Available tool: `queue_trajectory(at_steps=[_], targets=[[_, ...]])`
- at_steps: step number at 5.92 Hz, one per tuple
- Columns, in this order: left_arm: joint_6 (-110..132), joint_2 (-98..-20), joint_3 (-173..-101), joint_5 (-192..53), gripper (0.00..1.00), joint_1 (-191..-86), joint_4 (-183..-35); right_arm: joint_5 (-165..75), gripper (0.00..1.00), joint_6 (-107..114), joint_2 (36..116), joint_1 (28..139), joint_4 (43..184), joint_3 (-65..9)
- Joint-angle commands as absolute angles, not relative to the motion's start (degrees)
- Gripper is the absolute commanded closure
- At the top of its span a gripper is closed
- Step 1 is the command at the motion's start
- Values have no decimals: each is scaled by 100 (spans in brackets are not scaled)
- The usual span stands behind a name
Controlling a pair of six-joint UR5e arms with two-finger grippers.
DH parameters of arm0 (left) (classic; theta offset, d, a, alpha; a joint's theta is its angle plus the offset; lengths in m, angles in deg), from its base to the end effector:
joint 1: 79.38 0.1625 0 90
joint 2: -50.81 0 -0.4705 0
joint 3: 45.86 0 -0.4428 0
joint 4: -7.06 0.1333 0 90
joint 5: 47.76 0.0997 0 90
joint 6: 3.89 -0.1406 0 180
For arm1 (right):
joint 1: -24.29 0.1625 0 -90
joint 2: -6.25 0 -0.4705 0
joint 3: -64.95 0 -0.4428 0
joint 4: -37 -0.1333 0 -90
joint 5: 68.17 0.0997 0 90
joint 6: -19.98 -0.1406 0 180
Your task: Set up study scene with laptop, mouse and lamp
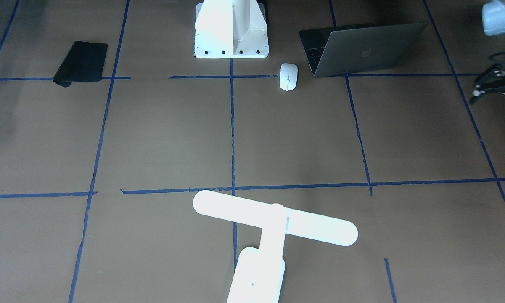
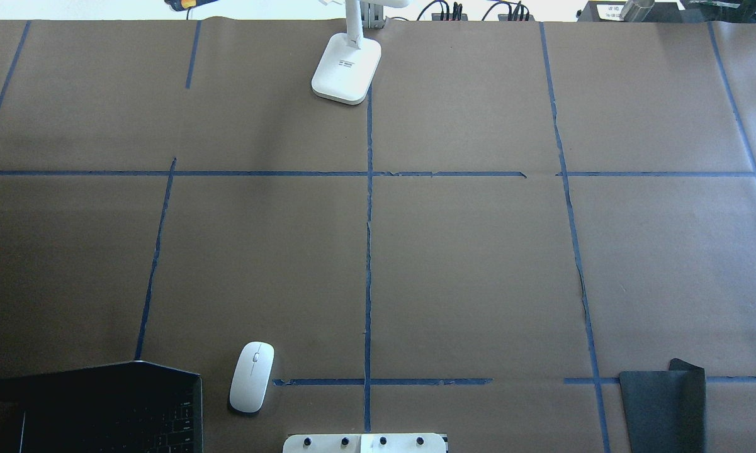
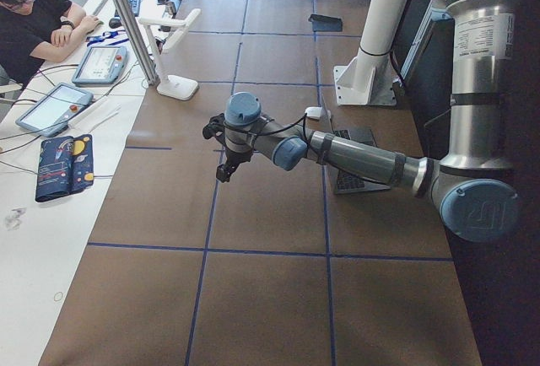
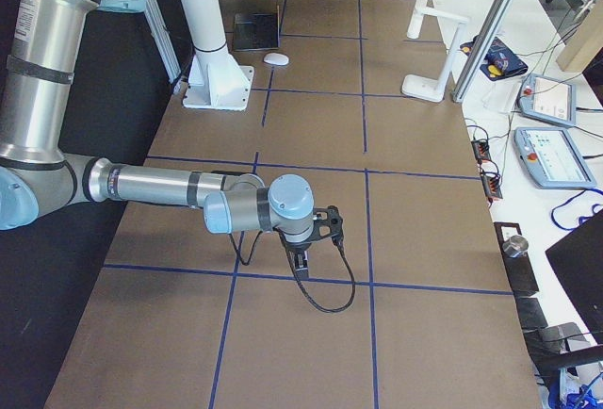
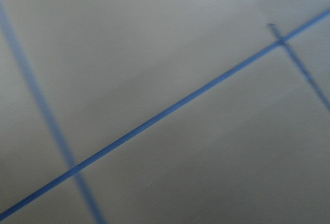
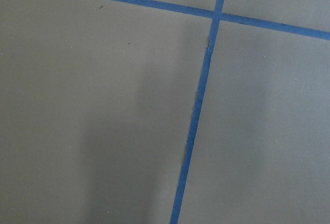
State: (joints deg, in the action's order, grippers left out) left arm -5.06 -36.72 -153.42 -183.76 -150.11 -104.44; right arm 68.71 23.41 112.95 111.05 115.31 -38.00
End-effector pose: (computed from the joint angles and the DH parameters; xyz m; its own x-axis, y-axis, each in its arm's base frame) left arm 0.1497 -0.5256 0.5363 0.5087 0.6494 -0.5653 -0.2754 0.7448 0.6078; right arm 0.0070 -0.4197 0.7235 0.6722 -0.1982 0.7134 0.0964 0.9787 0.1811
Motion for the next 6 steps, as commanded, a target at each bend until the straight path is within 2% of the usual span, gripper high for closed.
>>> queue_trajectory(at_steps=[1, 3, 4, 6], targets=[[-109, -3831, -16042, -18653, 0, -14147, -10755, 6876, 0, 2341, 11295, 11104, 11539, -3797], [-116, -3018, -17543, -18611, 1, -13330, -10755, 6876, 0, 2341, 11287, 11104, 11540, -3779], [-151, -2605, -18029, -18602, 1, -12995, -10755, 6876, 0, 2341, 11295, 11104, 11540, -3779], [-1601, -1753, -18166, -17798, 1, -12571, -10755, 6868, 0, 2324, 11287, 11104, 11540, -3779]])
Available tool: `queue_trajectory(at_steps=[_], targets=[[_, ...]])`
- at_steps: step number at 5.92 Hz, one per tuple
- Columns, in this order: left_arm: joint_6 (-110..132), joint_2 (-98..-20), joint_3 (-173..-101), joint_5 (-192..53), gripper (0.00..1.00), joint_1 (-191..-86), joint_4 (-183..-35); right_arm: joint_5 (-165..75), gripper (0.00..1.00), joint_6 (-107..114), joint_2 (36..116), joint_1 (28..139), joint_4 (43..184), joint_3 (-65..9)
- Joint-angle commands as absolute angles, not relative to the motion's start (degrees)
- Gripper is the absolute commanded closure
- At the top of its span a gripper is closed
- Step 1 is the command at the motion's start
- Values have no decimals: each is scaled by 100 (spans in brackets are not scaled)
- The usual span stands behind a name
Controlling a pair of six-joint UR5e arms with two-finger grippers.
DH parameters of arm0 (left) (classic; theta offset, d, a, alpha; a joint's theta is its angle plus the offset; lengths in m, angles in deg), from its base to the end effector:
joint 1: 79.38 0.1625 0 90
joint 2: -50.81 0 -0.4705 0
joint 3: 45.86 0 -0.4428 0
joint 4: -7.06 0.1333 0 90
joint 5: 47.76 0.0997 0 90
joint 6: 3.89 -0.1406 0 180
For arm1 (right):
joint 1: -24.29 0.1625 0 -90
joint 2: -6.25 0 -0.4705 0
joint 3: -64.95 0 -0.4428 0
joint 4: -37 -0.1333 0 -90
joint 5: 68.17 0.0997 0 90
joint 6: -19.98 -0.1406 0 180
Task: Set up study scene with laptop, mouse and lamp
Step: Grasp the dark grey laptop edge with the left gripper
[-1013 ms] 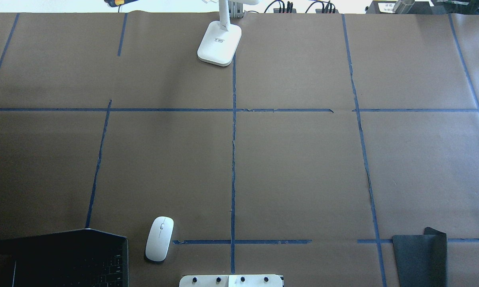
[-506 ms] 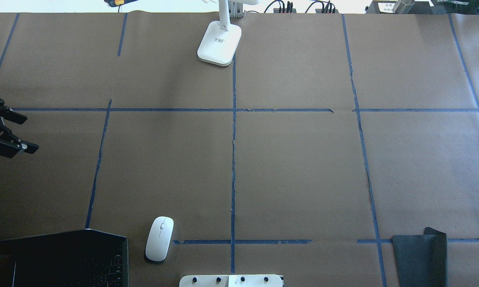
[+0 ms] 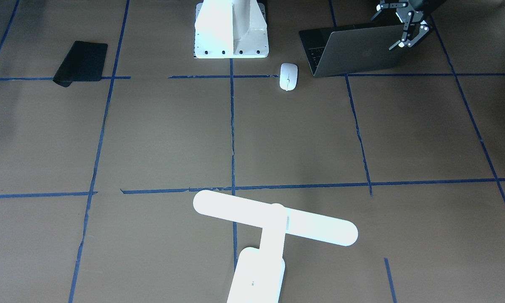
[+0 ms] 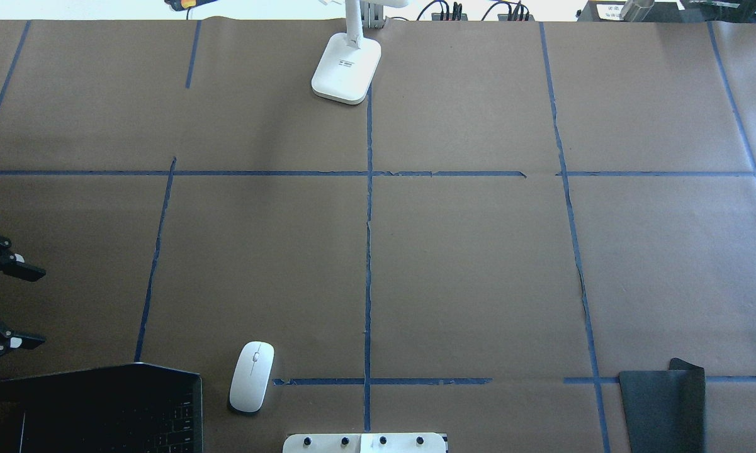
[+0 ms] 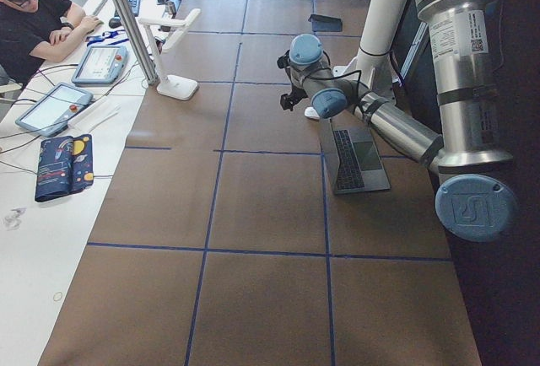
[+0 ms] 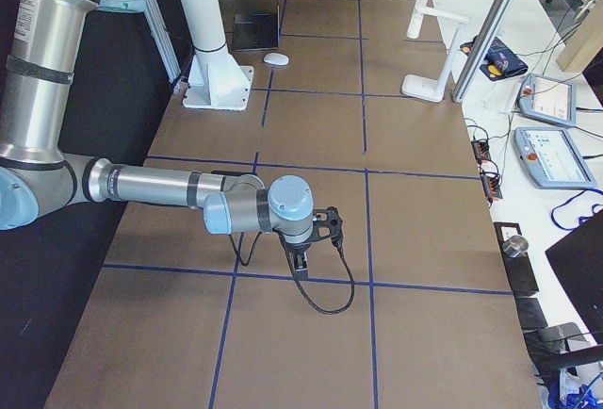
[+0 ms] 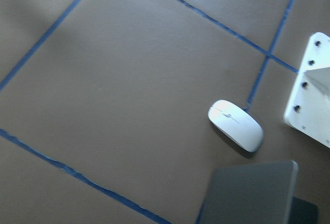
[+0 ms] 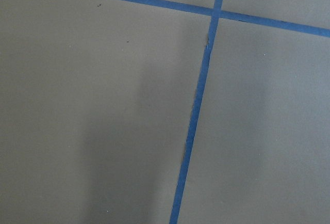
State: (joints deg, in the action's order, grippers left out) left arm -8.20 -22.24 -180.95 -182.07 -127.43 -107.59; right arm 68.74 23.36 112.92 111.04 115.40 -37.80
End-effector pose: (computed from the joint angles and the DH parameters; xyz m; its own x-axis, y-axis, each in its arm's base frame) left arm 0.2371 -0.3163 0.3852 0.1295 0.9234 -0.3614 -0.4152 0.3814 0.8259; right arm 0.0069 -0.4195 0.7254 0.6720 -0.1943 0.7146 0.0960 0.9797 0.1761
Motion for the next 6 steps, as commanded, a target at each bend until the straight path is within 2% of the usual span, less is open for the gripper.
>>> queue_trajectory(at_steps=[1, 6], targets=[[-1663, -1470, -18174, -17793, 2, -12492, -10755, 6876, 0, 2289, 11295, 11104, 11540, -3779], [-920, -1369, -18095, -17776, 6, -11510, -10746, 6876, 0, 2288, 11295, 11104, 11540, -3779]])
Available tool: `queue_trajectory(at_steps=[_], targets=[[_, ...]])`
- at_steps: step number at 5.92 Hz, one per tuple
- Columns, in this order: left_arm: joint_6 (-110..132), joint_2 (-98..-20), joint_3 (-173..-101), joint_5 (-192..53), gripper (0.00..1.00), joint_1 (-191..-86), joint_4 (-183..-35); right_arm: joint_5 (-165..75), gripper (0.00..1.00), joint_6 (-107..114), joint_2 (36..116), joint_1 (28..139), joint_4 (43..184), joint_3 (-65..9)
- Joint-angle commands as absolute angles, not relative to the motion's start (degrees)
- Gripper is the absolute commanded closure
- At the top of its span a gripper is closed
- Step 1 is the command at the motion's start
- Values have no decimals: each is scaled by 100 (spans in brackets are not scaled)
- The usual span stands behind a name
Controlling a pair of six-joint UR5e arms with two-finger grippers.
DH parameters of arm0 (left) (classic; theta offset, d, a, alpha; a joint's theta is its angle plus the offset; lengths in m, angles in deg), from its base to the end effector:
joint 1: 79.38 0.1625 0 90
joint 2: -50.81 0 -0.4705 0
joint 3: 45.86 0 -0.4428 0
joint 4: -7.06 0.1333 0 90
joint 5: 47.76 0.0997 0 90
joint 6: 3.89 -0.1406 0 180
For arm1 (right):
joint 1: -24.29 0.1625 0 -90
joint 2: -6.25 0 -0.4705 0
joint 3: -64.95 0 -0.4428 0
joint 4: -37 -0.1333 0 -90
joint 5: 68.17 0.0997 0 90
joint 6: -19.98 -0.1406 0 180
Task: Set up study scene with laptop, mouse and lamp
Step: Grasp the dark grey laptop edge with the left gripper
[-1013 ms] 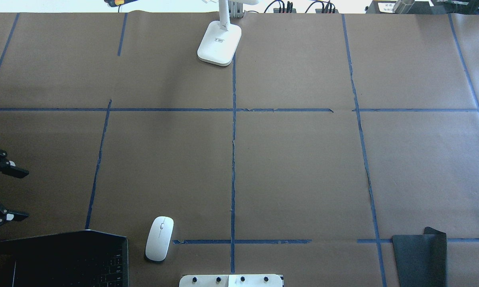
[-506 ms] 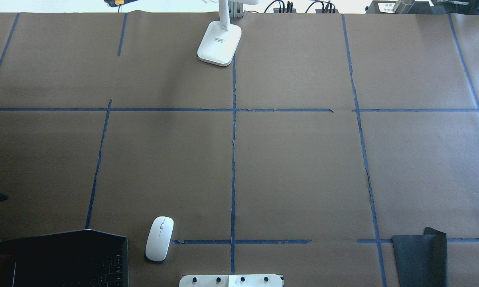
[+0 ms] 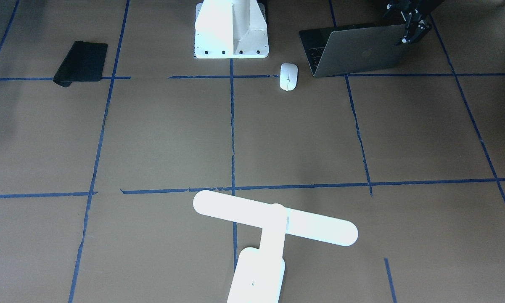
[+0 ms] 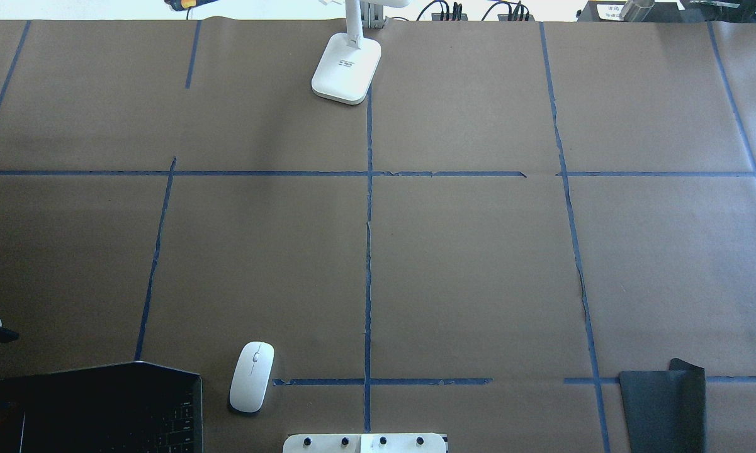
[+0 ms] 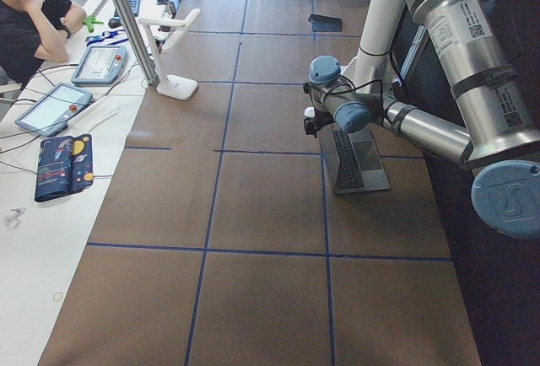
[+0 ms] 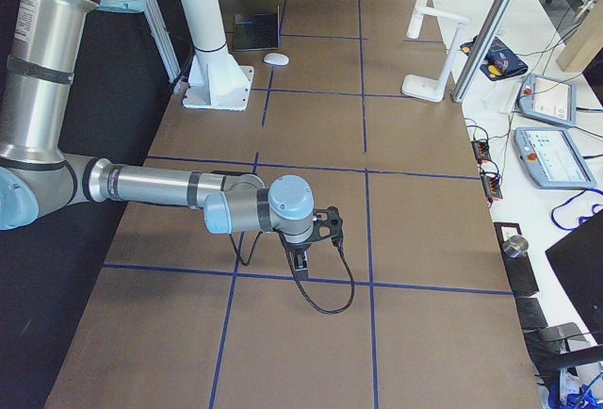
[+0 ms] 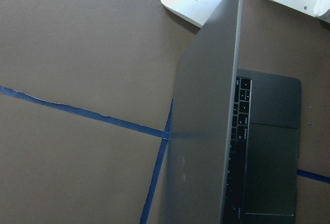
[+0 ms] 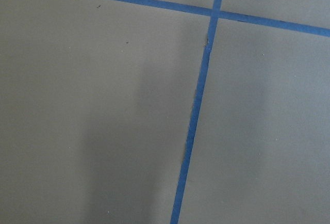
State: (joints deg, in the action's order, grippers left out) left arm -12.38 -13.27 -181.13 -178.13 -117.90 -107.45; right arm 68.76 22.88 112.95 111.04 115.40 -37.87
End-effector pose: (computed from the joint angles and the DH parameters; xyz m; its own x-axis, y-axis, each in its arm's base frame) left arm 0.2540 -0.2561 0.4471 0.0387 0.9323 -0.3596 -0.5762 0.3149 0.7543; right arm 0.0068 -0.4193 0.7249 0.6725 -0.1866 0.7162 0.0903 0.9812 0.1708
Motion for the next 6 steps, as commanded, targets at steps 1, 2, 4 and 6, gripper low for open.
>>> queue_trajectory(at_steps=[1, 2, 4, 6], targets=[[-864, -1509, -18008, -17776, 15, -11454, -10720, 6876, 0, 2288, 11295, 11104, 11540, -3779], [-838, -1589, -17938, -17802, 62, -11463, -10720, 6876, 0, 2297, 11295, 11104, 11540, -3779], [-925, -1853, -17893, -17767, 98, -11751, -10720, 6894, 0, 2297, 11295, 11104, 11540, -3779], [-1066, -2046, -17893, -17758, 100, -11954, -10711, 6885, 0, 2306, 11304, 11104, 11540, -3771]])
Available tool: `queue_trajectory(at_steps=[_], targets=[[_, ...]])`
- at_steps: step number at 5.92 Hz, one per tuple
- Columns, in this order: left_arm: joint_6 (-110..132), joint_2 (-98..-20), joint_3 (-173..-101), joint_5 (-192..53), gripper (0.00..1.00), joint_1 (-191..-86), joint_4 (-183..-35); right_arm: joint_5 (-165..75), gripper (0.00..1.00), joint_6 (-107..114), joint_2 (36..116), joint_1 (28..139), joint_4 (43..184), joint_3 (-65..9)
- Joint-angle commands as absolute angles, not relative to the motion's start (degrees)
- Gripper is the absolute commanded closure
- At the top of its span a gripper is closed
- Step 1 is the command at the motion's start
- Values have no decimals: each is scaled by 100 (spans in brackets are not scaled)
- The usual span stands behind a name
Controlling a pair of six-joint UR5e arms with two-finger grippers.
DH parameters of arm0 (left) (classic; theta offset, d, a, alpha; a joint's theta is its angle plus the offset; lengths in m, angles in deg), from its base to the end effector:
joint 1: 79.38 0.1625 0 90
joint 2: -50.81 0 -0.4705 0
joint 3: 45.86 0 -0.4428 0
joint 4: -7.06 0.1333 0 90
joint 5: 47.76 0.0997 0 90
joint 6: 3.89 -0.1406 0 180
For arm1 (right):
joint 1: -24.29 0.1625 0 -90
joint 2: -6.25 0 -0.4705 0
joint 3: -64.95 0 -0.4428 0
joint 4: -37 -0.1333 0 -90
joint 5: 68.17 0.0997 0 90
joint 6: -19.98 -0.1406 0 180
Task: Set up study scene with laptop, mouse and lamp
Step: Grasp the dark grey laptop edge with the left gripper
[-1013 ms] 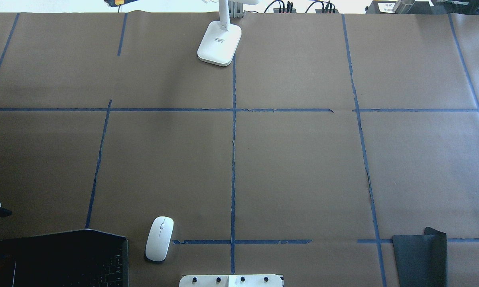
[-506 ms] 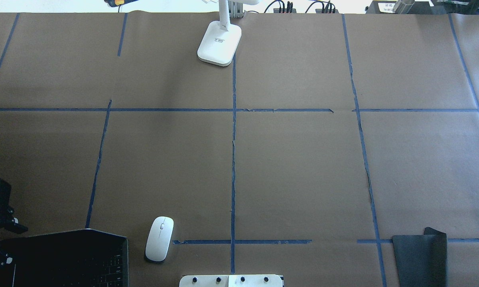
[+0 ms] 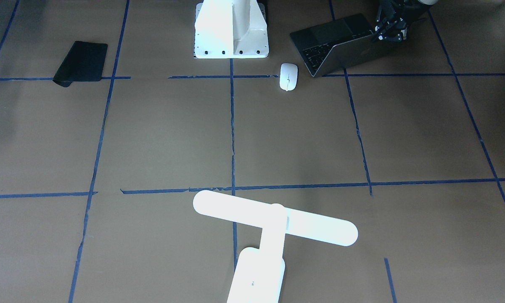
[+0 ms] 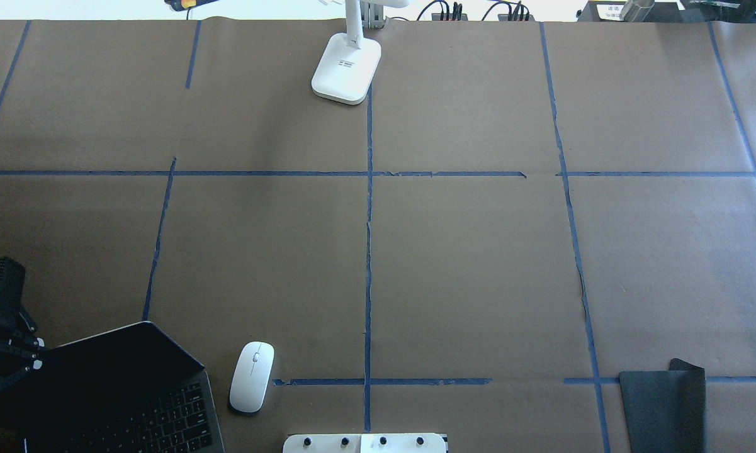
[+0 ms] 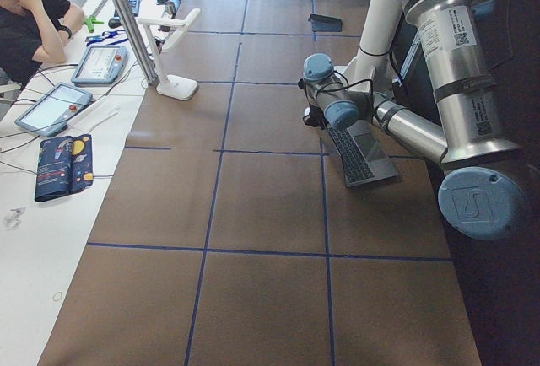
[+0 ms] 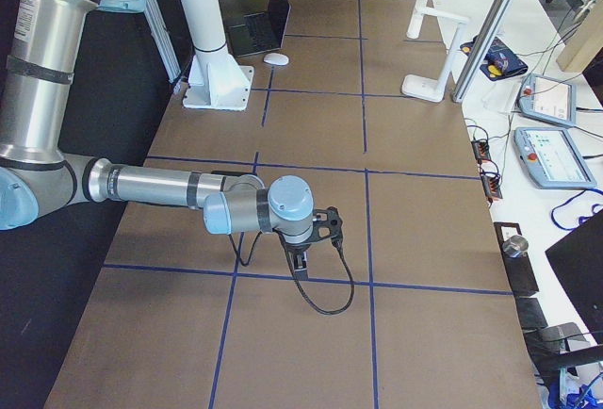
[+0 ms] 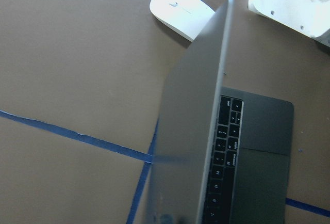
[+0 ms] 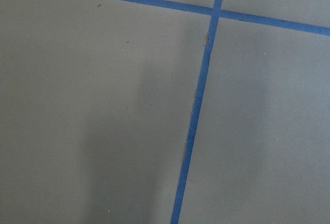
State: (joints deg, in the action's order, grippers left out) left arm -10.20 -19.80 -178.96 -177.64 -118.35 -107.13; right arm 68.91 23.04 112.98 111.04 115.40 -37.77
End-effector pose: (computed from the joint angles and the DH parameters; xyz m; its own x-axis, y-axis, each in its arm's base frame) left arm 0.2808 -0.2827 0.4266 0.0548 0.9367 -0.3457 -0.5305 0.3206 0.7847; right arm 0.0066 -0.4188 0.7258 0.6704 -0.1878 0.7178 0.0921 0.9810 0.1706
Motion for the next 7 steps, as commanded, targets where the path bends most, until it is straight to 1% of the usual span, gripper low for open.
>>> queue_trajectory(at_steps=[1, 2, 3, 4, 5, 6, 7], targets=[[-1353, -2047, -17893, -17758, 100, -12233, -10711, 6894, 0, 2306, 11295, 11104, 11531, -3771], [-2269, -2047, -17884, -17767, 100, -12749, -10693, 6894, 0, 2306, 11295, 11104, 11531, -3771], [-3479, -2064, -17884, -17802, 100, -13198, -10223, 6894, 0, 2306, 11304, 11104, 11539, -3779], [-4153, -2569, -17884, -17802, 100, -13438, -9392, 6894, 0, 2306, 11295, 11104, 11531, -3779], [-4203, -3514, -17788, -17750, 100, -13475, -8479, 6894, 0, 2306, 11295, 11104, 11531, -3771], [-4212, -4350, -17379, -17758, 99, -13484, -8174, 6894, 0, 2306, 11295, 11104, 11539, -3771], [-4212, -5176, -16748, -17767, 98, -13493, -8171, 6894, 0, 2306, 11295, 11104, 11531, -3771]])
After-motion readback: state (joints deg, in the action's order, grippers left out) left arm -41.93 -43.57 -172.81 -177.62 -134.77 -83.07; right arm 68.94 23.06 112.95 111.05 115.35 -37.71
